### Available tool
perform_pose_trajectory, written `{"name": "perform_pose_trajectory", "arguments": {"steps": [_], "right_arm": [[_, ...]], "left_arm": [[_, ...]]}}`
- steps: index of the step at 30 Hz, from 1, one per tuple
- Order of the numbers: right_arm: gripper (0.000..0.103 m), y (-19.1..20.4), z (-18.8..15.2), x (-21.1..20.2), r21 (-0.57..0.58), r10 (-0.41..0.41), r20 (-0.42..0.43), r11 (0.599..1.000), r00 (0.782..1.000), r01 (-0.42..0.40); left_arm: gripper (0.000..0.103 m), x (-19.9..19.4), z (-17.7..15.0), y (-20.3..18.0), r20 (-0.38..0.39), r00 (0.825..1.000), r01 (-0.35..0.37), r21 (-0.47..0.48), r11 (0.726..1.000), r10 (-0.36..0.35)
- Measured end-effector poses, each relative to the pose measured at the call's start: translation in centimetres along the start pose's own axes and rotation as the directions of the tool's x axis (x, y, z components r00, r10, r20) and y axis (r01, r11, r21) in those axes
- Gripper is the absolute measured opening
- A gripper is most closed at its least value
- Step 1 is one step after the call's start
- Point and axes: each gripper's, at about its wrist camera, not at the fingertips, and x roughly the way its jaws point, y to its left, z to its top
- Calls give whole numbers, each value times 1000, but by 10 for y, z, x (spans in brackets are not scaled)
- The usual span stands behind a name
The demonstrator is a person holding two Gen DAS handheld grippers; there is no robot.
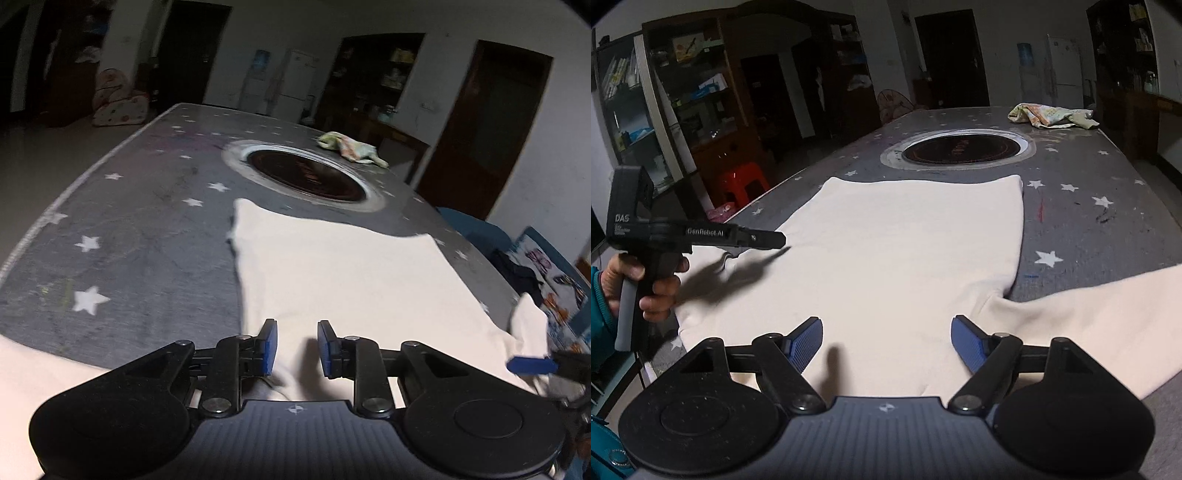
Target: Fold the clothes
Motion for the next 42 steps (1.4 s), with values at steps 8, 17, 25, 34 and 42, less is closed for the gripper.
{"name": "perform_pose_trajectory", "arguments": {"steps": [8,17,25,34,42], "right_arm": [[85,-1,0,4,10,20,5,1000,1000,-20],[101,-1,-2,4,39,59,12,997,998,-60],[103,-4,-3,4,77,70,31,994,997,-72],[98,-19,1,-18,111,-75,71,992,995,67],[89,-81,-2,-53,281,-381,100,897,919,342]], "left_arm": [[35,25,30,-3,-11,999,-44,-4,999,44],[39,60,71,-1,-10,1000,-30,-28,999,30],[43,86,78,9,-42,996,-85,-50,995,83],[49,37,45,-42,-19,999,39,135,990,-37],[50,-4,-16,-96,-98,974,222,241,945,-204]]}}
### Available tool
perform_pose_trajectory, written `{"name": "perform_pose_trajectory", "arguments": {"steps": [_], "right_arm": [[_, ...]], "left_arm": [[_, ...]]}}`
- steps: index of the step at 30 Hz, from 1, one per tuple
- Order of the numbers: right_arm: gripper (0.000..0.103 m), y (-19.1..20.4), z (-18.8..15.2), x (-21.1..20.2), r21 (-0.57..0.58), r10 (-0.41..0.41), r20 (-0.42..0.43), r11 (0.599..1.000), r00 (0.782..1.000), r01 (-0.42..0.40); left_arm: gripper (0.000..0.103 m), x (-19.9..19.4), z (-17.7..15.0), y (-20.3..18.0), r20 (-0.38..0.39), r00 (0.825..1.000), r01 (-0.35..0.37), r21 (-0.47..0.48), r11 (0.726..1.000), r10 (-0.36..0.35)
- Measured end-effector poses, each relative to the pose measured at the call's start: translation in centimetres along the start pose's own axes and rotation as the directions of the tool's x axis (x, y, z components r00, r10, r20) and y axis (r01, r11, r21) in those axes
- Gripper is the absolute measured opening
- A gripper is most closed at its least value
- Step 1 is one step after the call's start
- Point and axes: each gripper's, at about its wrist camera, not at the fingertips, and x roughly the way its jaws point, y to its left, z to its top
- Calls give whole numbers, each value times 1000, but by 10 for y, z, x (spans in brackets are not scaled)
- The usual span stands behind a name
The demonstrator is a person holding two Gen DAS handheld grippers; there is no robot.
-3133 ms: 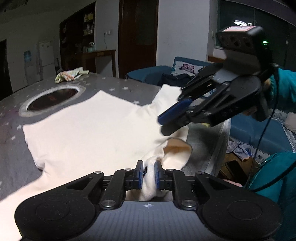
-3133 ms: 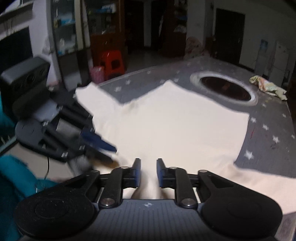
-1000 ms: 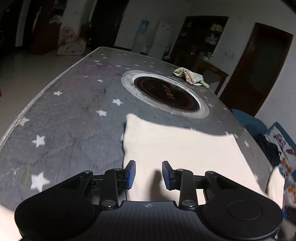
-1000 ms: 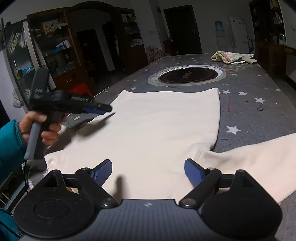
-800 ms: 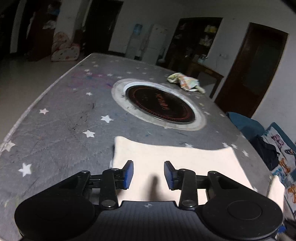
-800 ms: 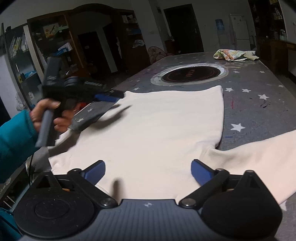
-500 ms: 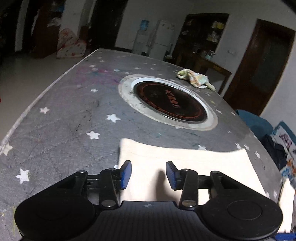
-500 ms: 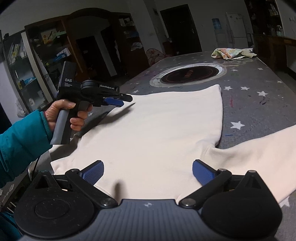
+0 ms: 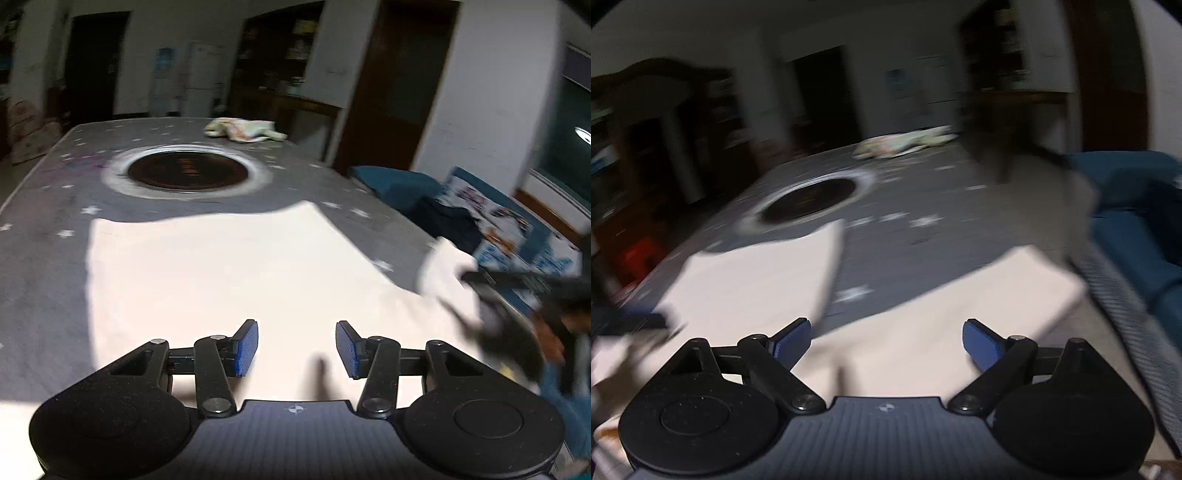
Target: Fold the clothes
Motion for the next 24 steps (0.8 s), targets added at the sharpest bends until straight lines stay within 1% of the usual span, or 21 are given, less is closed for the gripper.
{"name": "perform_pose_trajectory", "arguments": {"steps": [2,4,5,7,8,9,11,13,16,17,20,22,24], "right_arm": [[86,-19,4,-1,33,-70,18,997,997,69],[81,-34,7,2,56,-125,24,991,992,124],[81,-42,8,3,68,-152,26,986,988,150],[76,-57,10,8,106,-188,17,977,982,185],[74,-64,9,10,124,-195,14,973,981,192],[69,-71,9,13,142,-203,10,969,979,200],[62,-81,9,18,165,-218,2,963,976,215],[51,-88,8,21,182,-218,-2,960,976,215],[42,-94,8,26,193,-222,4,957,975,217],[41,-96,8,26,202,-220,8,956,975,214],[31,-99,8,27,218,-219,12,953,976,211],[17,-99,8,27,216,-223,11,952,975,215],[10,-99,8,25,217,-224,14,952,975,216]], "left_arm": [[50,-2,-8,-14,-11,999,32,23,999,-31],[51,-5,-16,-29,-13,998,57,51,997,-56],[52,-5,-19,-34,-17,997,71,64,995,-70],[52,-6,-23,-45,-25,996,88,95,992,-86],[53,-7,-25,-49,-28,996,90,112,990,-87],[53,-8,-27,-54,-30,996,92,130,987,-88],[53,-8,-28,-58,-34,995,96,145,985,-92],[53,-9,-27,-60,-35,993,113,160,981,-108],[53,-8,-24,-63,-37,993,118,179,977,-113],[53,-7,-23,-65,-39,993,120,182,976,-115],[54,-5,-23,-69,-45,991,135,198,971,-129],[55,-3,-23,-73,-52,989,147,211,966,-139],[55,0,-23,-78,-63,987,160,225,961,-150]]}}
